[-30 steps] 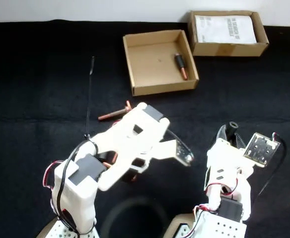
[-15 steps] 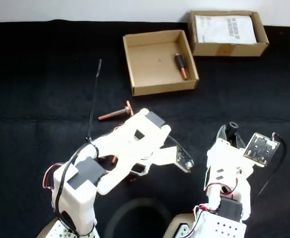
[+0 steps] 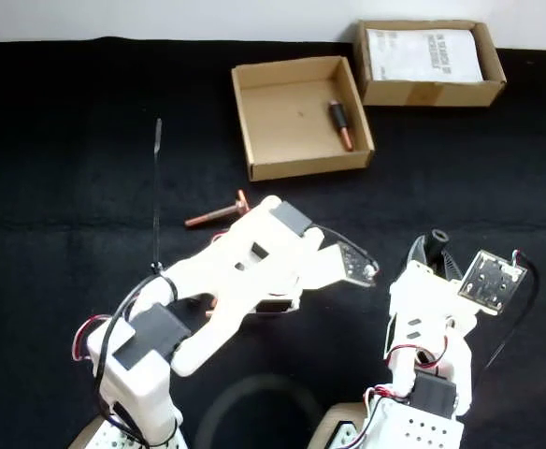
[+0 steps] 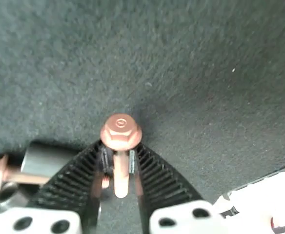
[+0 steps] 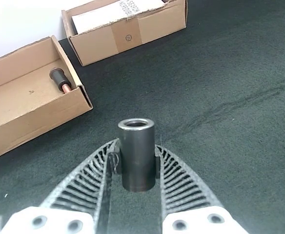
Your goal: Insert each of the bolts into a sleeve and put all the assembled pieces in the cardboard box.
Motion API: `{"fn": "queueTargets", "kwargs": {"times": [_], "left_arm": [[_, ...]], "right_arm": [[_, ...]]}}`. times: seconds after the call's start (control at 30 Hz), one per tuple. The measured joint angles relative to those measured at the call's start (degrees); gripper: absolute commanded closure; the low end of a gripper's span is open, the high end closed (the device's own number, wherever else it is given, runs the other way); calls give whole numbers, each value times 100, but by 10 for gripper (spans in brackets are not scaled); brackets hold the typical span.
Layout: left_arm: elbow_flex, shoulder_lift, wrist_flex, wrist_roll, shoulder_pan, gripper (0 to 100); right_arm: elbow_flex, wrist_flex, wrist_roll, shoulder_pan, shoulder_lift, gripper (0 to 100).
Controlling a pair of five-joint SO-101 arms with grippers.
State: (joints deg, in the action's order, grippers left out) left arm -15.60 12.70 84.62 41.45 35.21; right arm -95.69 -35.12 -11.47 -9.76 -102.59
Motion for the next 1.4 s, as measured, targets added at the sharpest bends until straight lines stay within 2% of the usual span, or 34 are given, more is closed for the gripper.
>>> {"fn": "queueTargets", "kwargs": {"times": [0.1,0.2,0.5,0.7,0.8,0.97,1.23,1.4], "left_arm": [[-273,-35,0,-62,0,992],[-299,-35,0,-492,0,992],[484,-62,-378,-2602,-352,992],[1363,-62,-703,-4062,-615,992],[1767,-62,-800,-4484,-826,992],[2637,-62,-800,-4791,-1081,992],[3675,-589,-835,-5275,-1354,993],[3727,-1609,-1099,-5090,-1292,993]], "right_arm": [[0,0,0,0,0,991],[0,0,0,0,0,991],[0,0,-9,62,0,991],[0,0,-589,527,0,991],[0,0,-897,826,0,991],[0,18,-1090,1495,0,991],[0,211,-1090,3130,0,991],[0,800,-1090,3323,0,991]]}}
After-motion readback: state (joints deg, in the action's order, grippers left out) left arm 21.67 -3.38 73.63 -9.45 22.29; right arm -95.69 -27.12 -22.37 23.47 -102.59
